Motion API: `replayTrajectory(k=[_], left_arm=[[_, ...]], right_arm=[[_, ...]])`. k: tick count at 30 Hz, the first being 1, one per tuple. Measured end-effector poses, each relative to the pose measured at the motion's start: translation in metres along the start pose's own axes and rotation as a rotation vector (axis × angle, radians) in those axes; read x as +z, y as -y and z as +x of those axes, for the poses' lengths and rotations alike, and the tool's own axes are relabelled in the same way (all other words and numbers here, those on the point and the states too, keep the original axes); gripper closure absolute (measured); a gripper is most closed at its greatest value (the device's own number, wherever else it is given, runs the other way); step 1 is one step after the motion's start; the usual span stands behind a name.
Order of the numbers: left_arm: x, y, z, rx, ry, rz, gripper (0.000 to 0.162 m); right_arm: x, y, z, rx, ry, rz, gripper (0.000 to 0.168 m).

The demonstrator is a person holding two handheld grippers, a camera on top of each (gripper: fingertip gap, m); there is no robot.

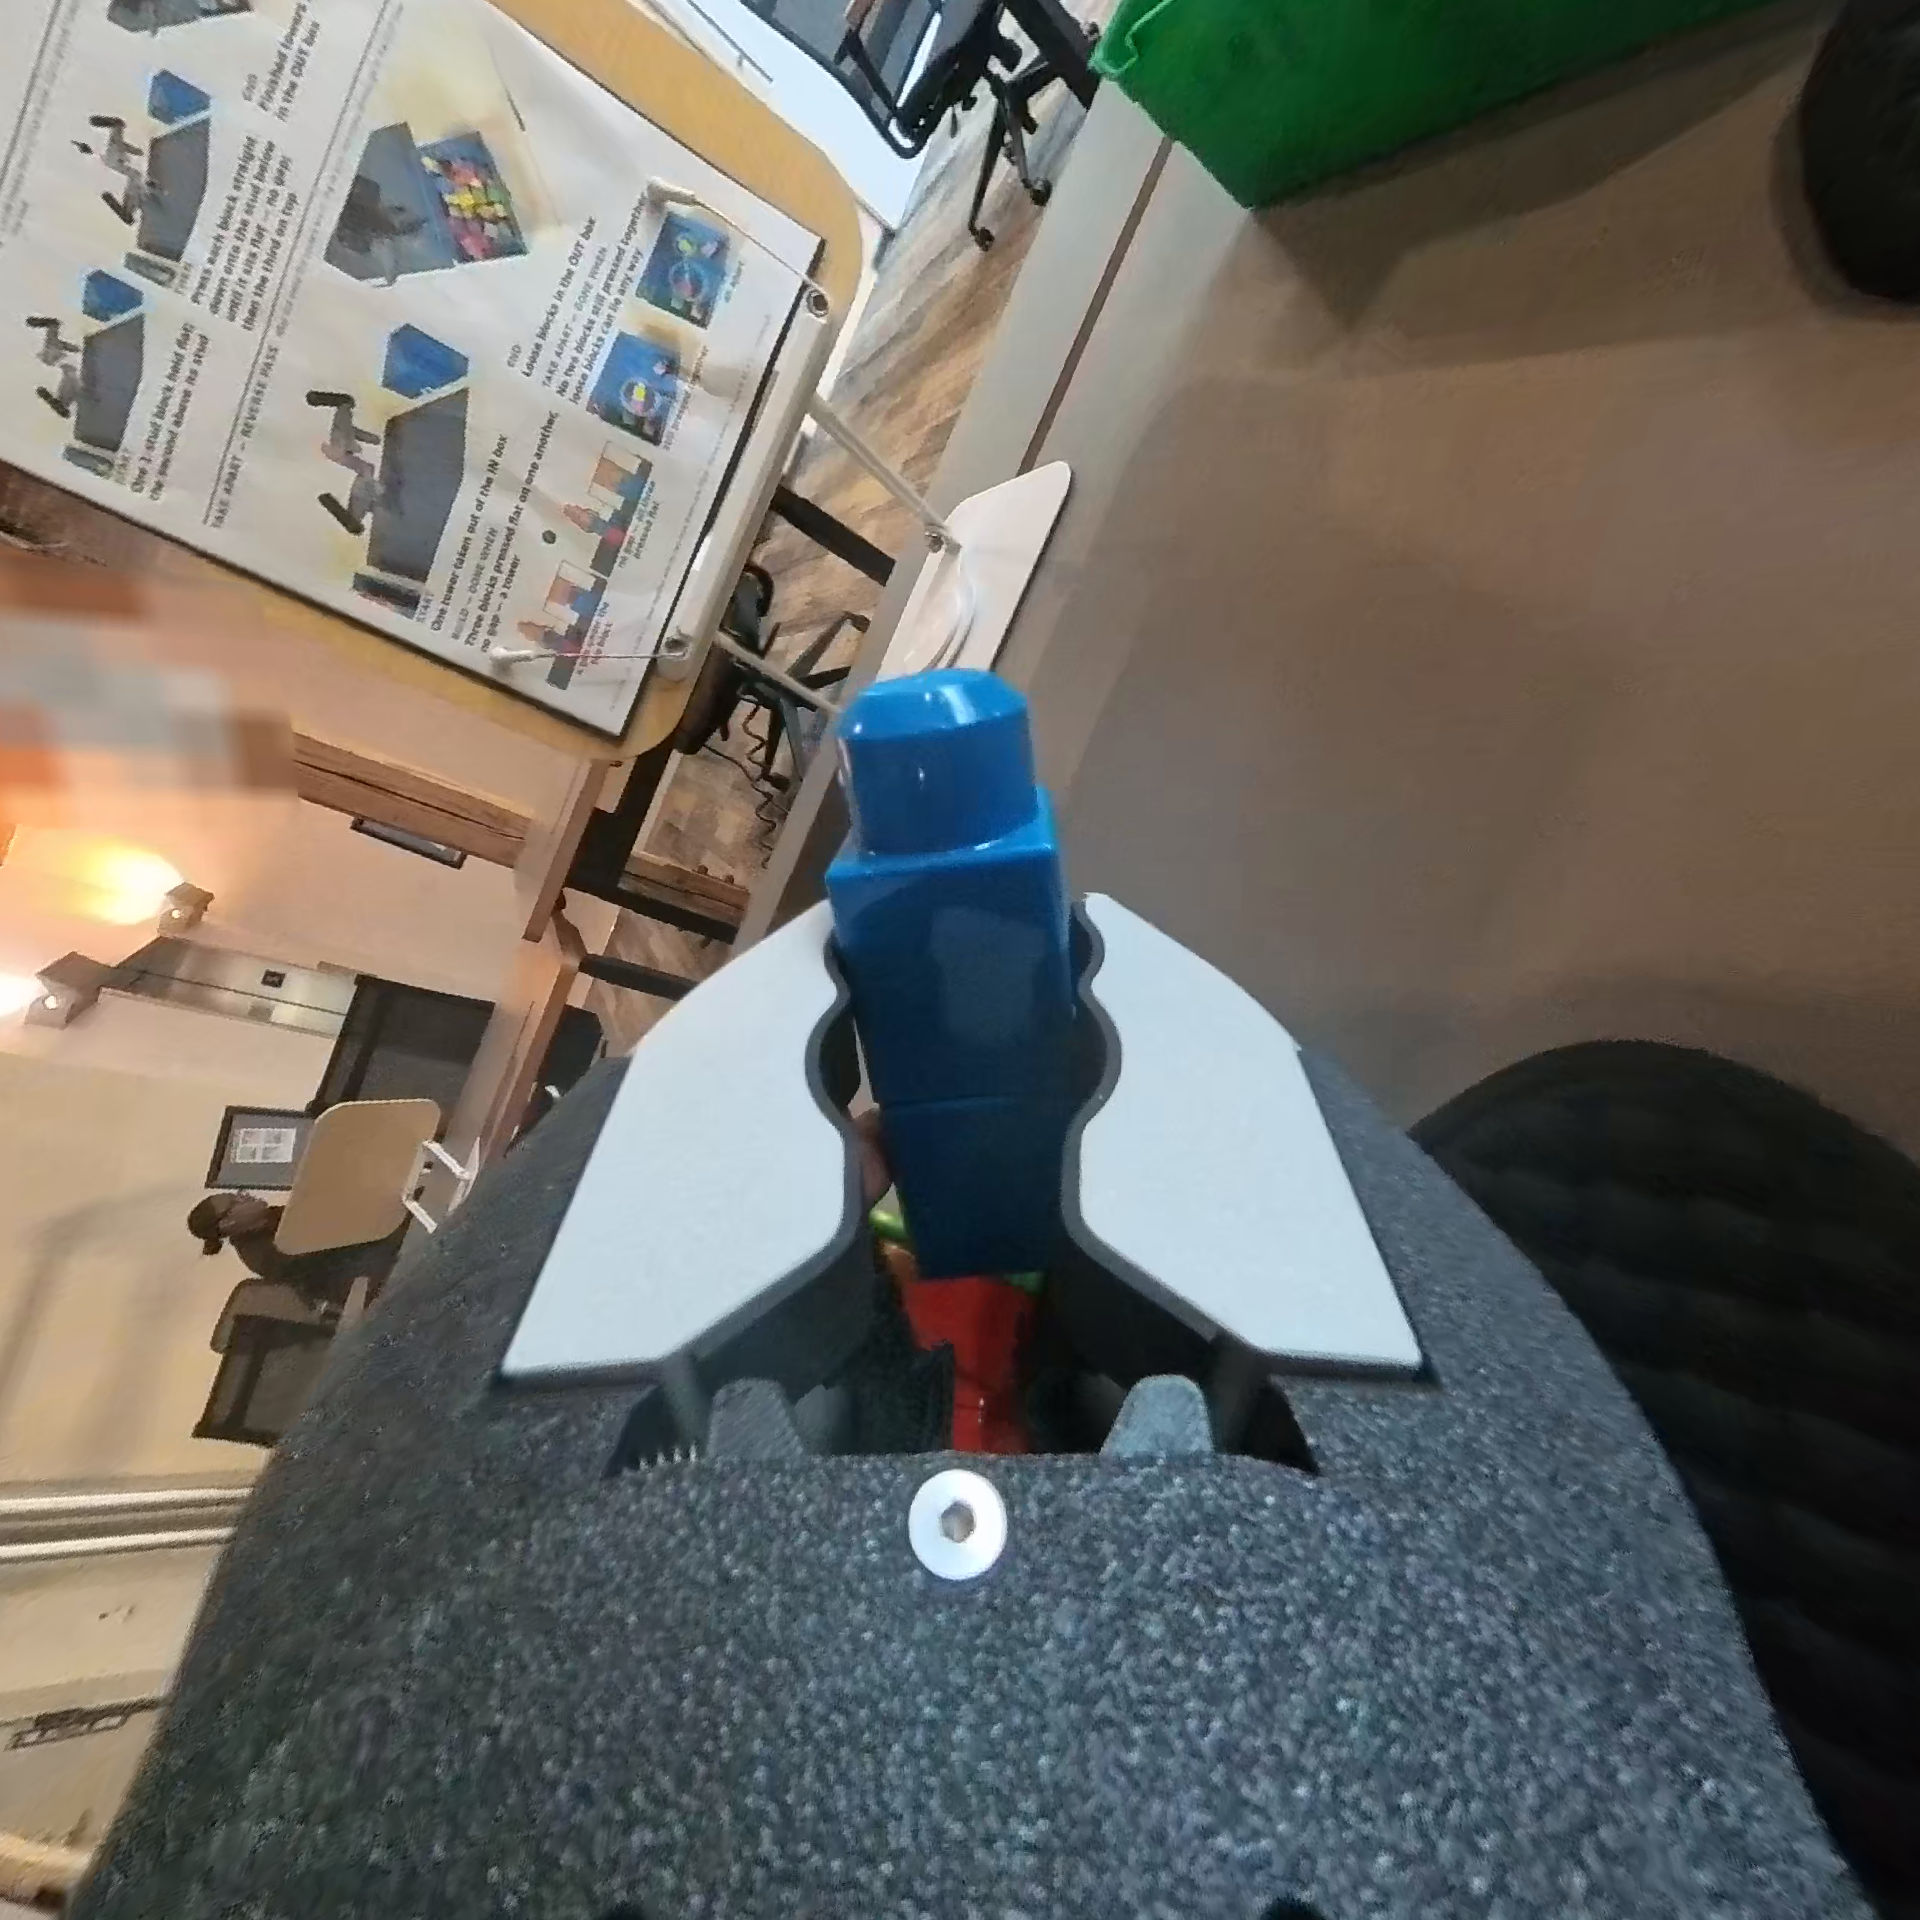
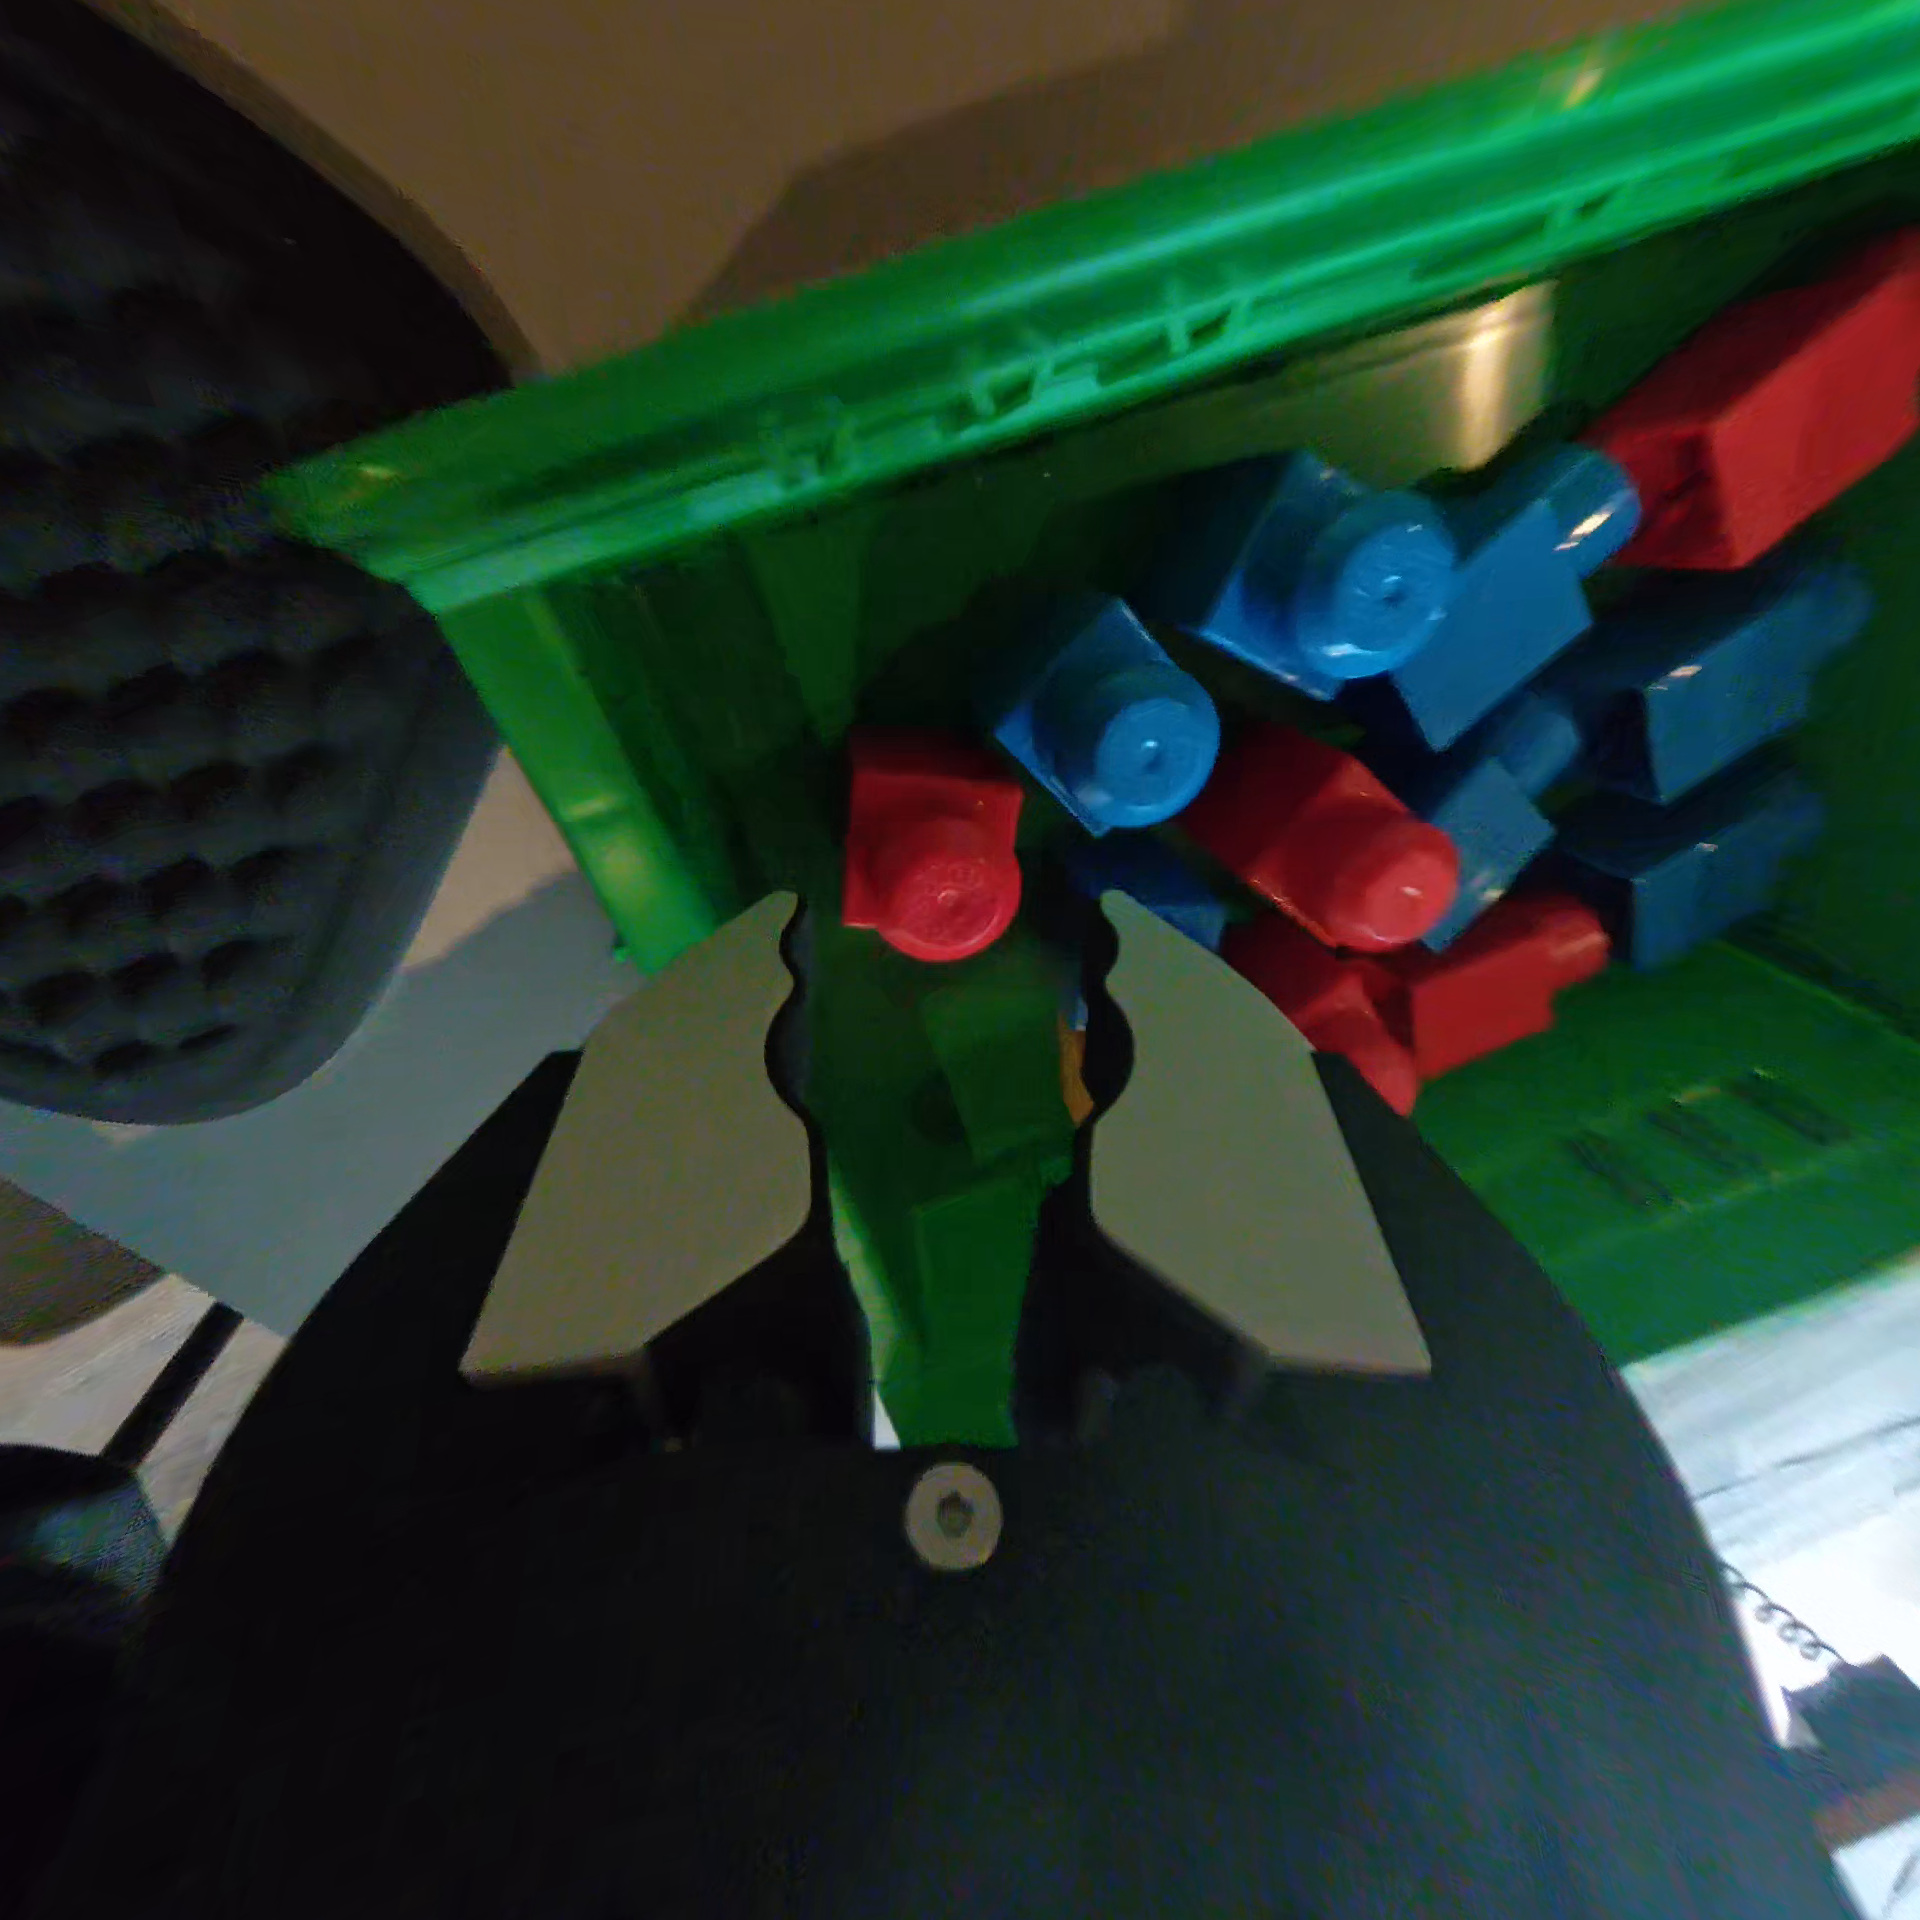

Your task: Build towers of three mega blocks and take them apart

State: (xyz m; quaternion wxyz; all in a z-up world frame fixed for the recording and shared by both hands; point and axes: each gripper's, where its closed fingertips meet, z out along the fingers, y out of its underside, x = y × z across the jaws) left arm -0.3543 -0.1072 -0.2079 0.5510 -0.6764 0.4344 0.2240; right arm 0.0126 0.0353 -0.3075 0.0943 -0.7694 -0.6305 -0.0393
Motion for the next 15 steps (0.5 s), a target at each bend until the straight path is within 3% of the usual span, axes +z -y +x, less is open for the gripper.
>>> replayTrajectory(k=[4, 9, 12, 15], left_arm=[[0.006, 0.004, 0.012, 0.025, -0.048, -0.001, 0.125], [0.014, 0.016, 0.028, 0.086, -0.131, 0.002, 0.125], [0.016, 0.027, 0.036, 0.117, -0.176, 0.019, 0.125], [0.016, 0.039, 0.045, 0.136, -0.212, 0.047, 0.125]], right_arm=[[-0.051, 0.046, -0.014, -0.143, -0.164, 0.234, 0.119], [-0.108, 0.145, -0.093, -0.615, -0.351, 0.674, 0.117], [-0.126, 0.189, -0.145, -0.805, -0.398, 0.890, 0.121], [-0.129, 0.222, -0.177, -0.866, -0.388, 0.999, 0.120]])
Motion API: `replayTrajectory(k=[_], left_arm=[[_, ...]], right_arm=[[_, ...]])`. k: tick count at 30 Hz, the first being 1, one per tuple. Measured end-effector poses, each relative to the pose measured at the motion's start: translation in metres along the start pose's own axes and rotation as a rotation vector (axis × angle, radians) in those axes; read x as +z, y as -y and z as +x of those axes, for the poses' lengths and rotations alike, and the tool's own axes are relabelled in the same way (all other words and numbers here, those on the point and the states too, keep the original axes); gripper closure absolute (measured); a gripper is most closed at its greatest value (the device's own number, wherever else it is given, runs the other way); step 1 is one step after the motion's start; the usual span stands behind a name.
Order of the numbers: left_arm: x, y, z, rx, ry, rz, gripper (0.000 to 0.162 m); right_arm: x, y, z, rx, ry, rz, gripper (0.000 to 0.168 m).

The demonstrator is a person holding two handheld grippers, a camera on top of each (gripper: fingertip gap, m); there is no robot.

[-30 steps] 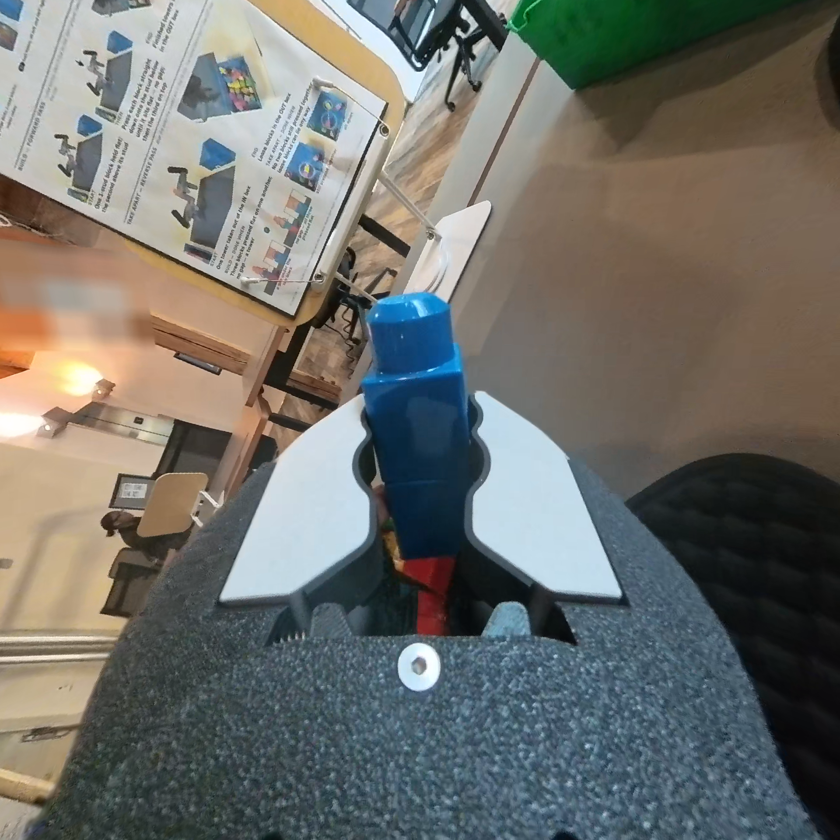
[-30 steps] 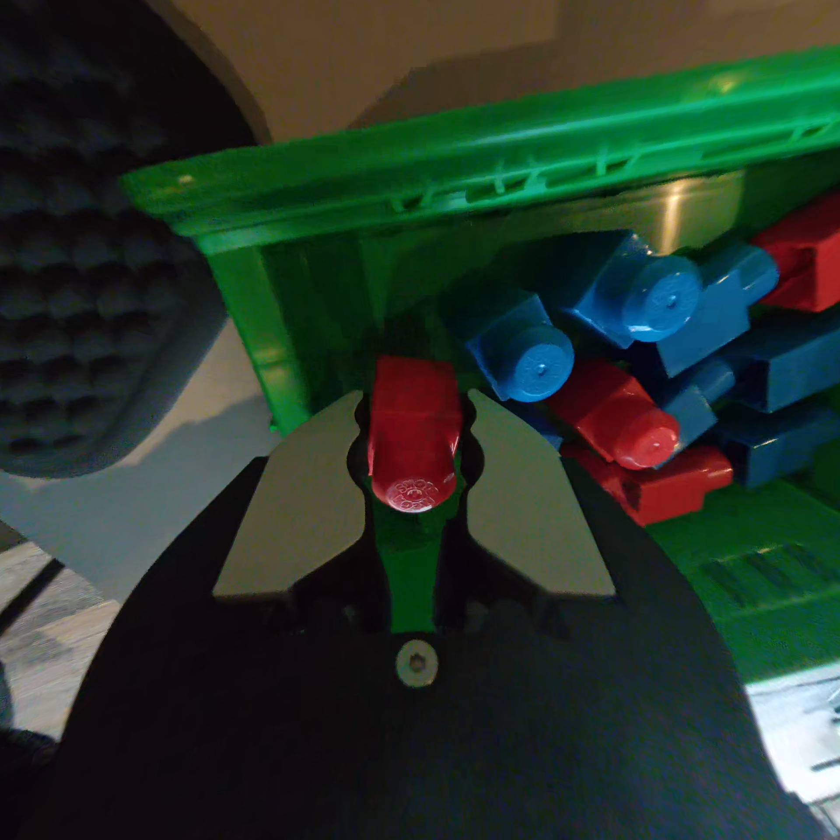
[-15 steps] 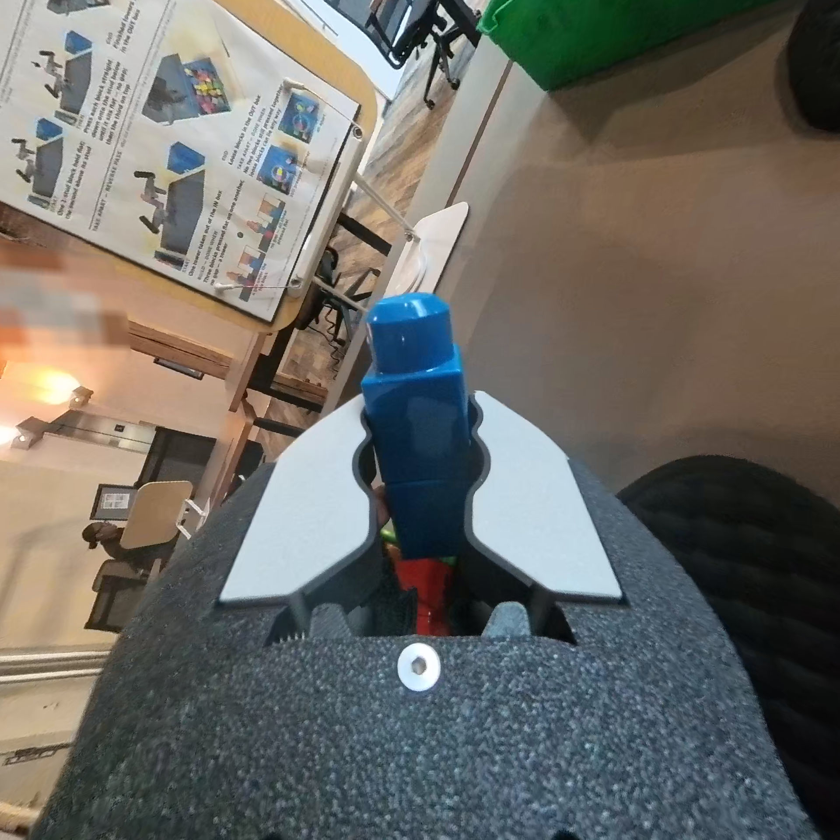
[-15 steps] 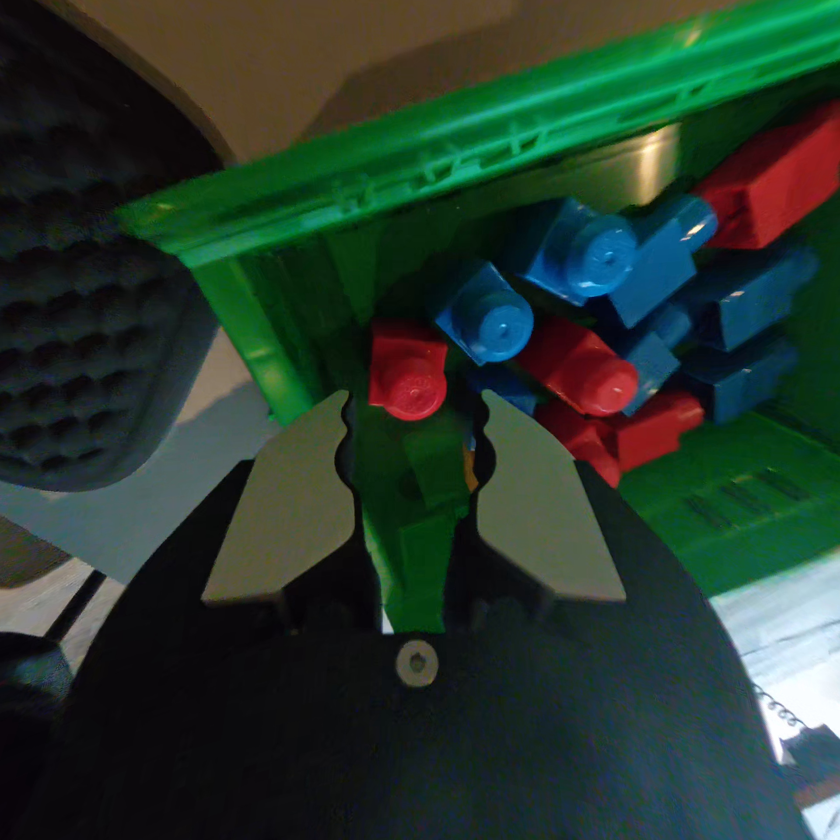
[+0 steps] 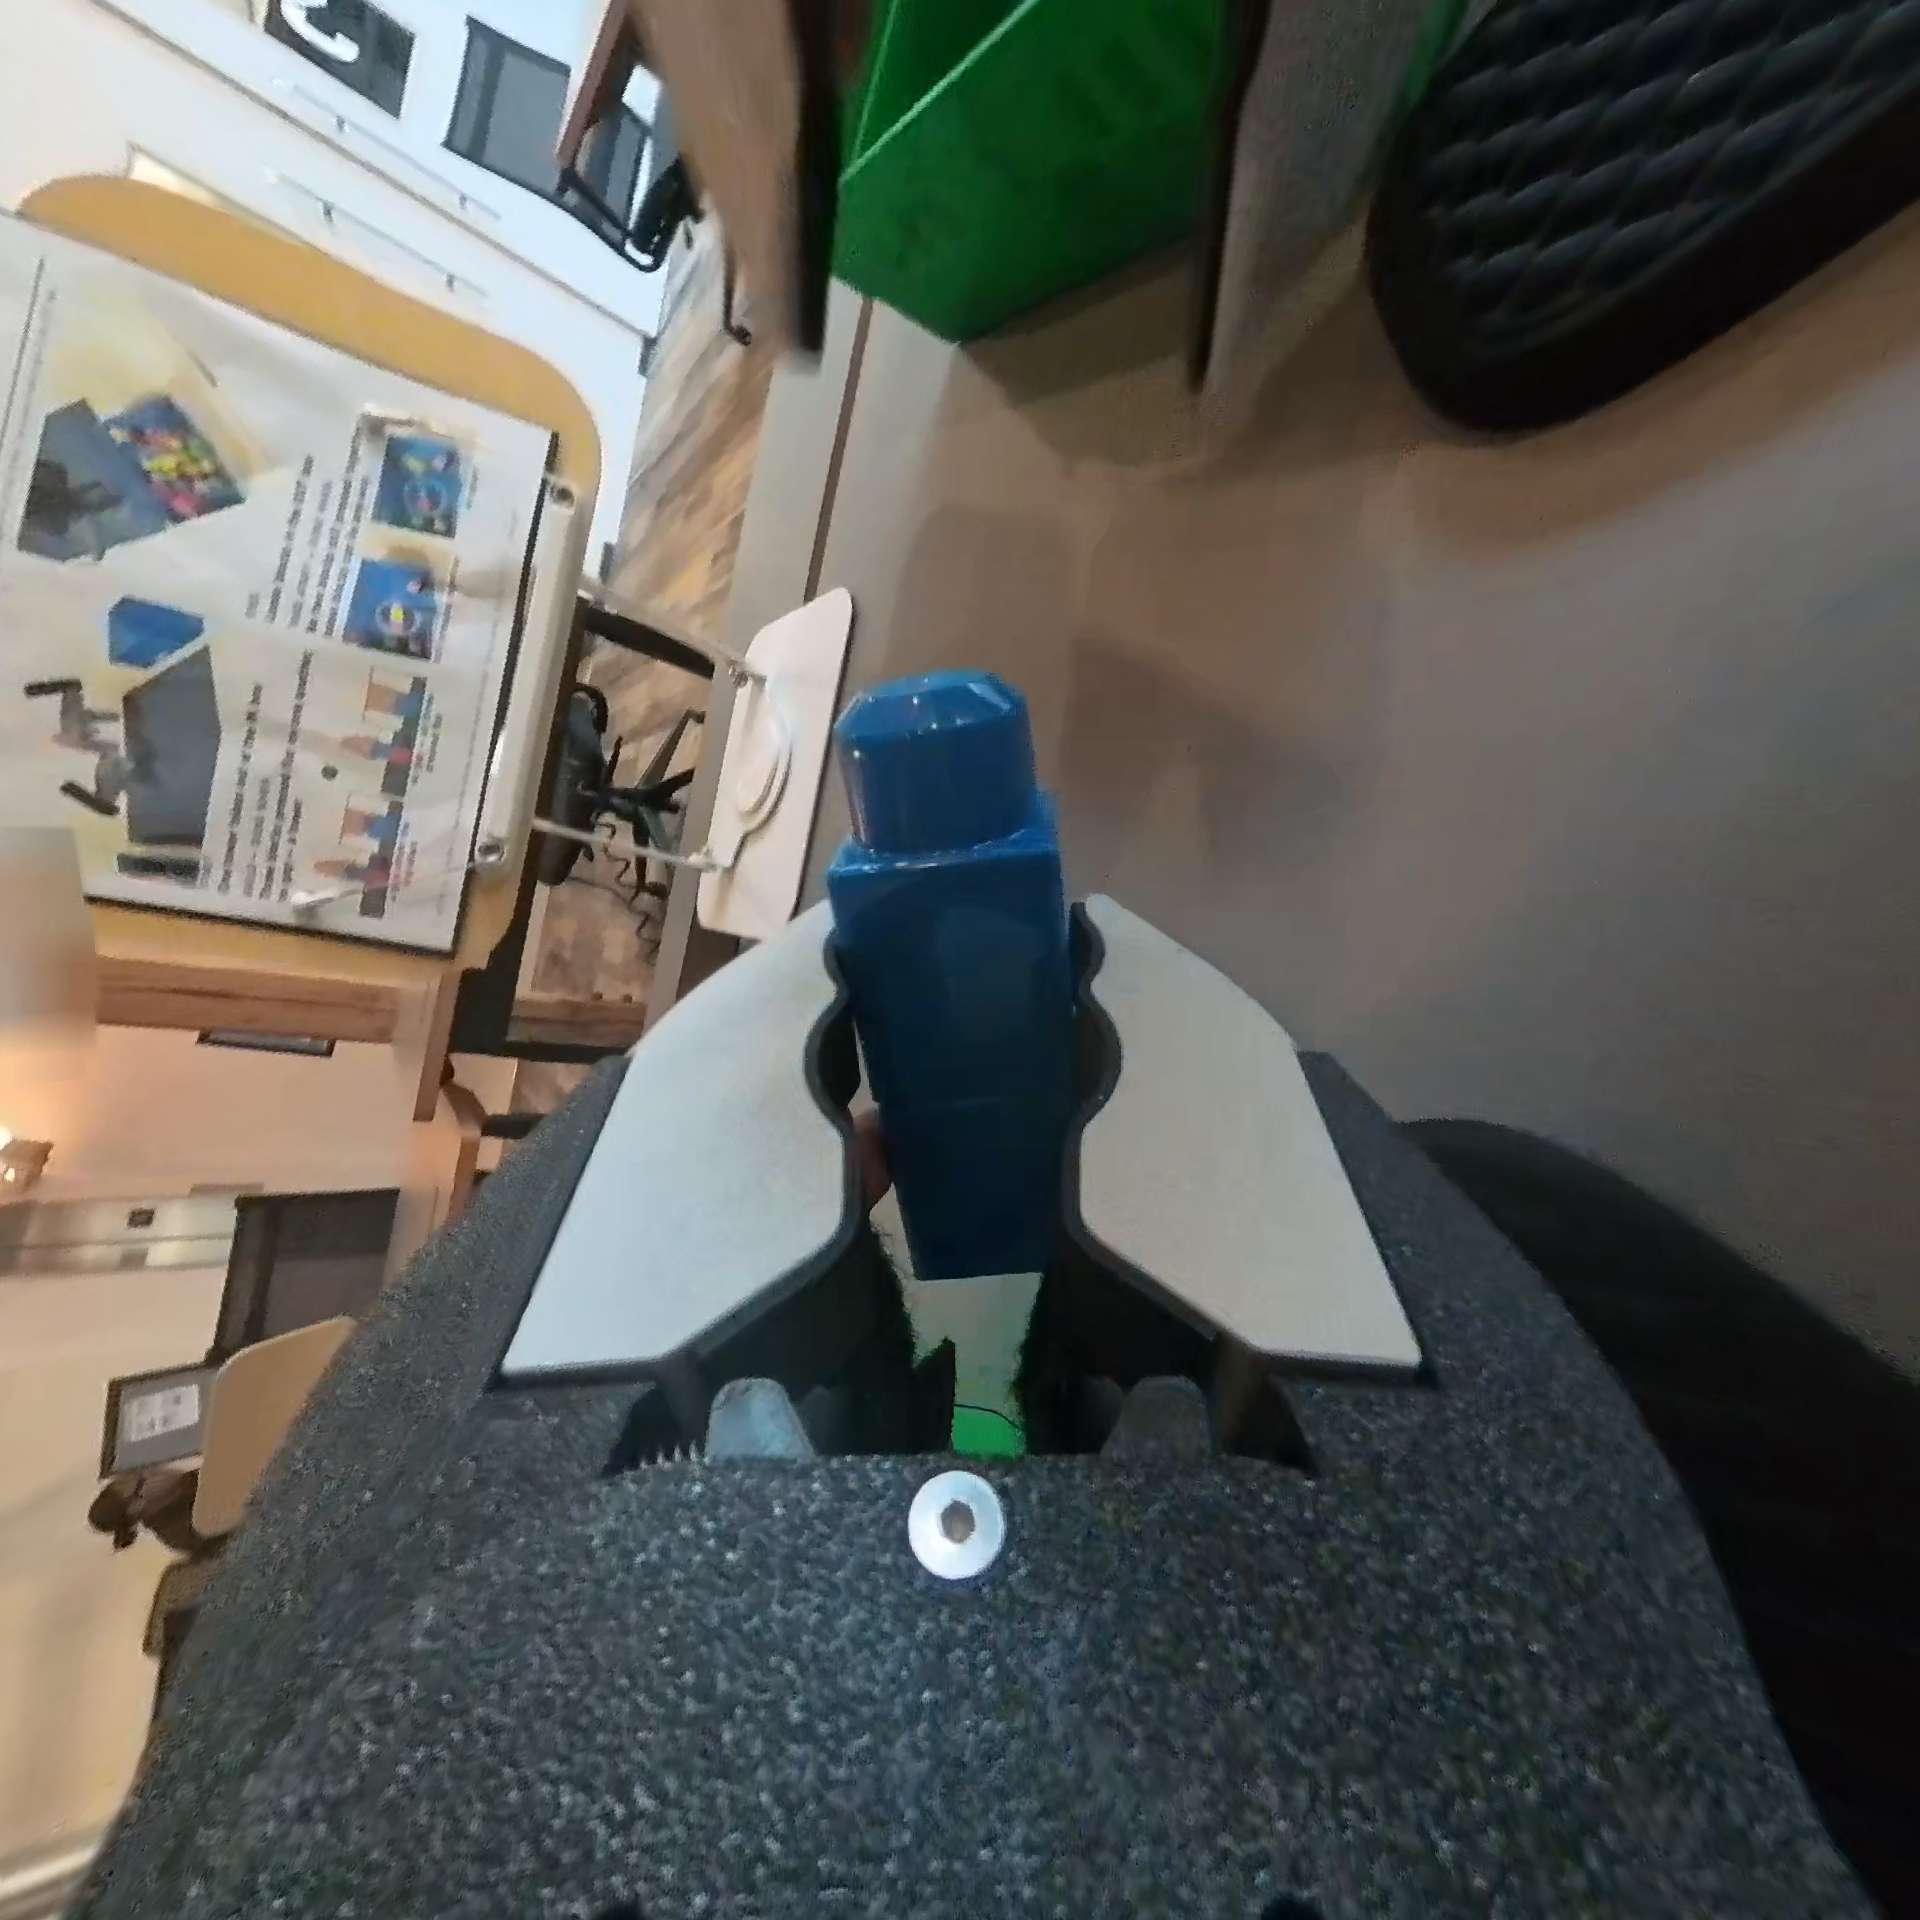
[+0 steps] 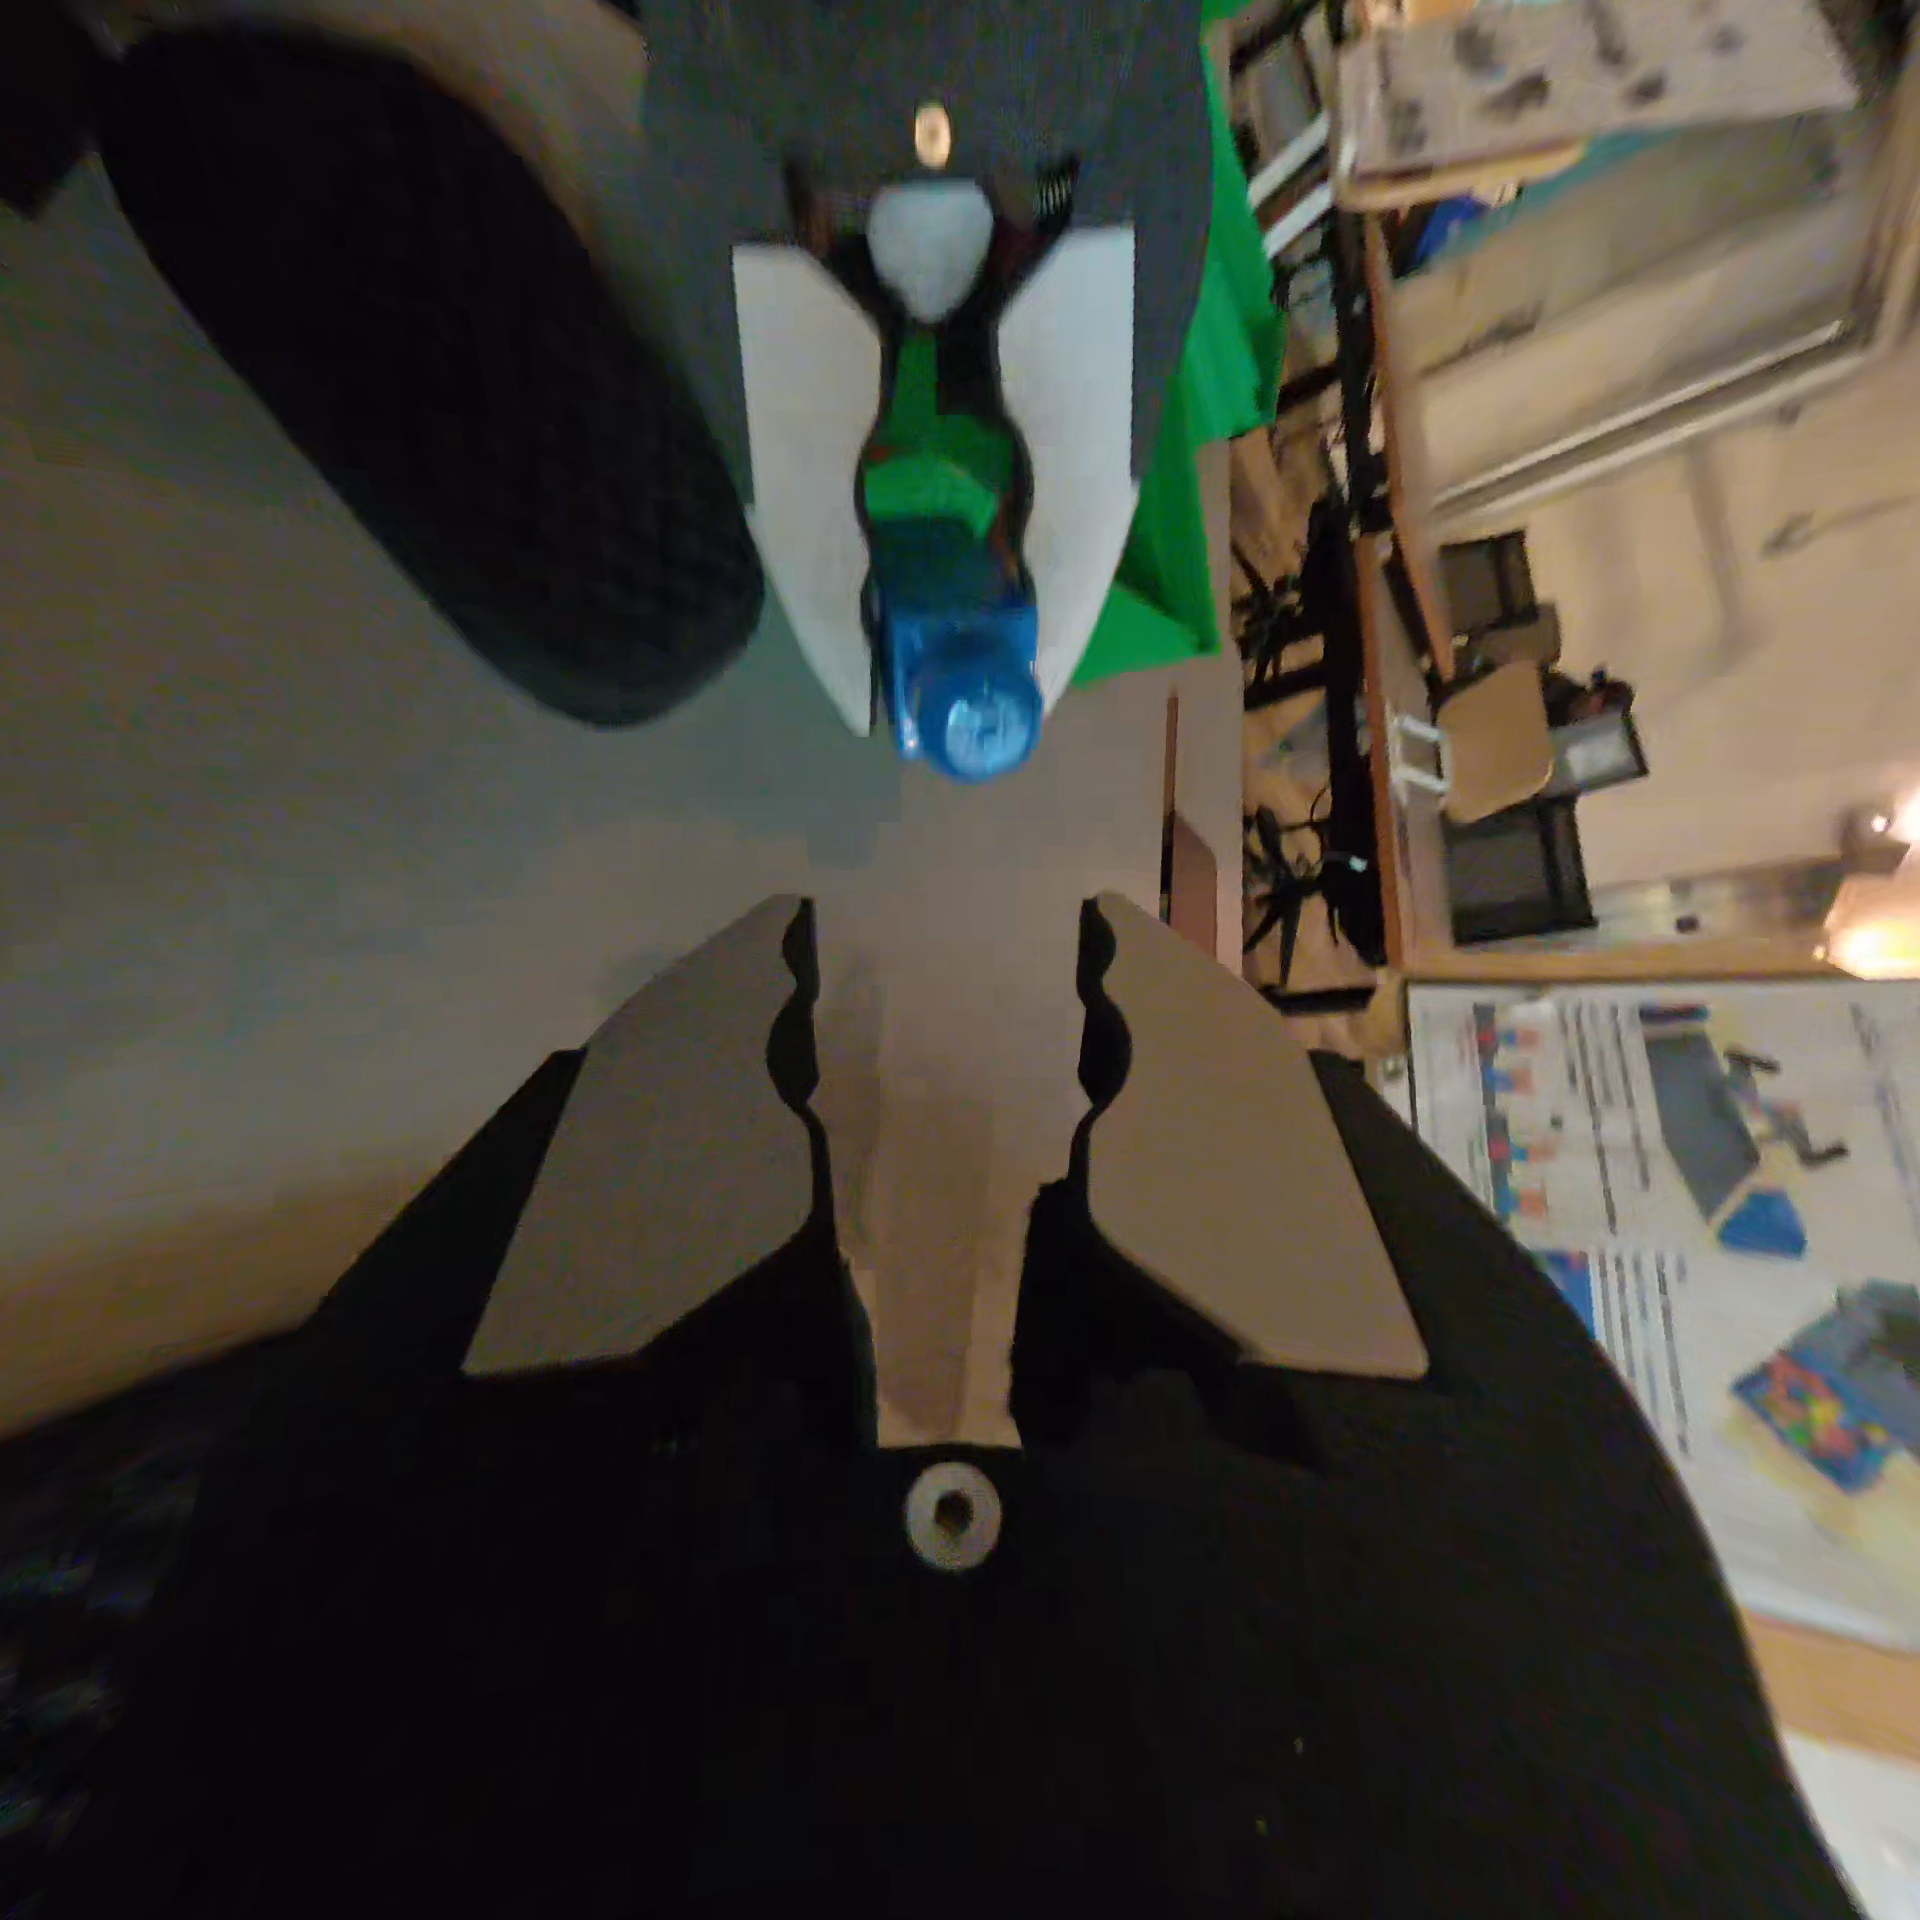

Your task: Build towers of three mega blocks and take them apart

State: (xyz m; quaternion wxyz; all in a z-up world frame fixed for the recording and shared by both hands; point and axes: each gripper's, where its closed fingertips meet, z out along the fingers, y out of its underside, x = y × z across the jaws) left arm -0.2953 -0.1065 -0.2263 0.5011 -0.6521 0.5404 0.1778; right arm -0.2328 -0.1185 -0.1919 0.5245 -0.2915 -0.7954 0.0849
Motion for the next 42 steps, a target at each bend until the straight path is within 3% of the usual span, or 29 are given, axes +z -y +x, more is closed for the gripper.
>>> replayTrajectory(k=[5, 10, 27, 42], left_arm=[[0.001, 0.017, 0.010, 0.025, -0.035, 0.041, 0.125], [-0.001, 0.020, 0.014, 0.028, -0.043, 0.054, 0.124], [-0.013, -0.007, 0.008, 0.037, 0.021, 0.004, 0.119], [-0.018, -0.003, 0.011, 0.003, 0.007, 0.060, 0.121]], right_arm=[[0.034, 0.022, -0.004, -0.058, -0.009, 0.075, 0.120], [0.044, 0.025, -0.011, -0.090, 0.013, 0.095, 0.134], [0.030, 0.041, -0.008, -0.065, 0.011, 0.226, 0.135], [0.033, 0.044, -0.008, -0.066, 0.010, 0.229, 0.131]])
